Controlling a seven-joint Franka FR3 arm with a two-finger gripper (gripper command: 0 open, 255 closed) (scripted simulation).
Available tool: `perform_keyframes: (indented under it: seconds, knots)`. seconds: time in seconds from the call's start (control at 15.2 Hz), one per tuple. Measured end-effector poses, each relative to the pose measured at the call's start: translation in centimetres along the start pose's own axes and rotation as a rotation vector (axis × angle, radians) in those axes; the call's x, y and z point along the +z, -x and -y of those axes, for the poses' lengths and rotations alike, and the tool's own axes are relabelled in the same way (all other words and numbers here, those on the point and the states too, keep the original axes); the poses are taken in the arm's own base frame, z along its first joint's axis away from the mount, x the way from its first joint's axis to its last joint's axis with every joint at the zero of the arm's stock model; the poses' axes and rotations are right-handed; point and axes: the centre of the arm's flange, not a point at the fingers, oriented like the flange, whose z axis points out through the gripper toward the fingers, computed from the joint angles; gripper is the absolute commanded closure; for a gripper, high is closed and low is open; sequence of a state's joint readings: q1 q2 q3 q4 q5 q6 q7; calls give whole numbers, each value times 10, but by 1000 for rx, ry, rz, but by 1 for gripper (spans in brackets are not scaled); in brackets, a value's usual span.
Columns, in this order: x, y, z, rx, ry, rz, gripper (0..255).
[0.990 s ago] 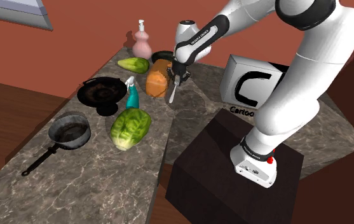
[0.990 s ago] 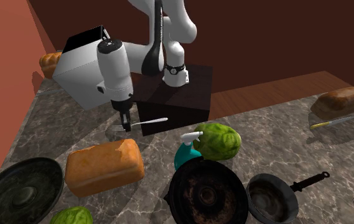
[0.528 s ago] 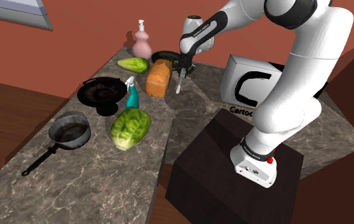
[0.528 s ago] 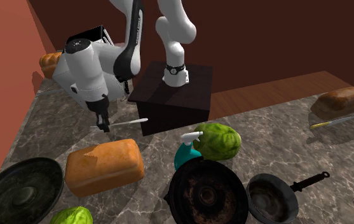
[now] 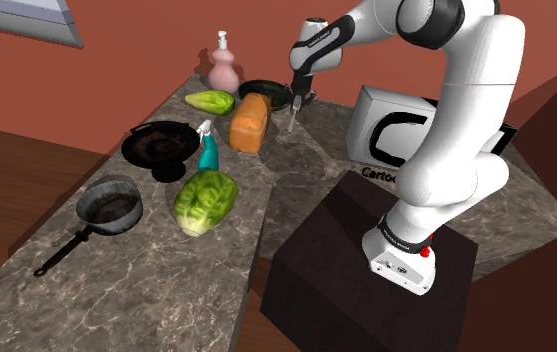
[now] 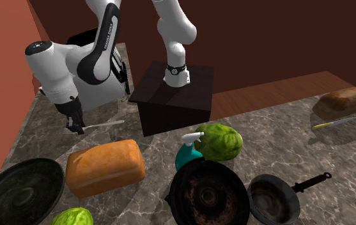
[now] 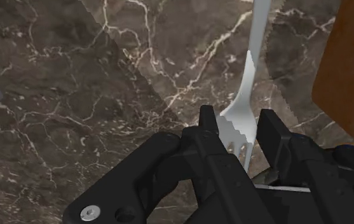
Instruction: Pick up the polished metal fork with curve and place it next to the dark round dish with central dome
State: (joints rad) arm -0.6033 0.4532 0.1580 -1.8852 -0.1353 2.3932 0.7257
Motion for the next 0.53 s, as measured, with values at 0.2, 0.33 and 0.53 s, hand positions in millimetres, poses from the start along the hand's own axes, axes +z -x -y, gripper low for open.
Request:
perform_keyframes:
  seconds: [0.2, 0.33, 0.53]
  knots:
    - [3, -40, -7, 1, 0, 0, 255]
    - [4, -67, -15, 0, 0, 0, 255]
    - [6, -106, -25, 0, 0, 0, 255]
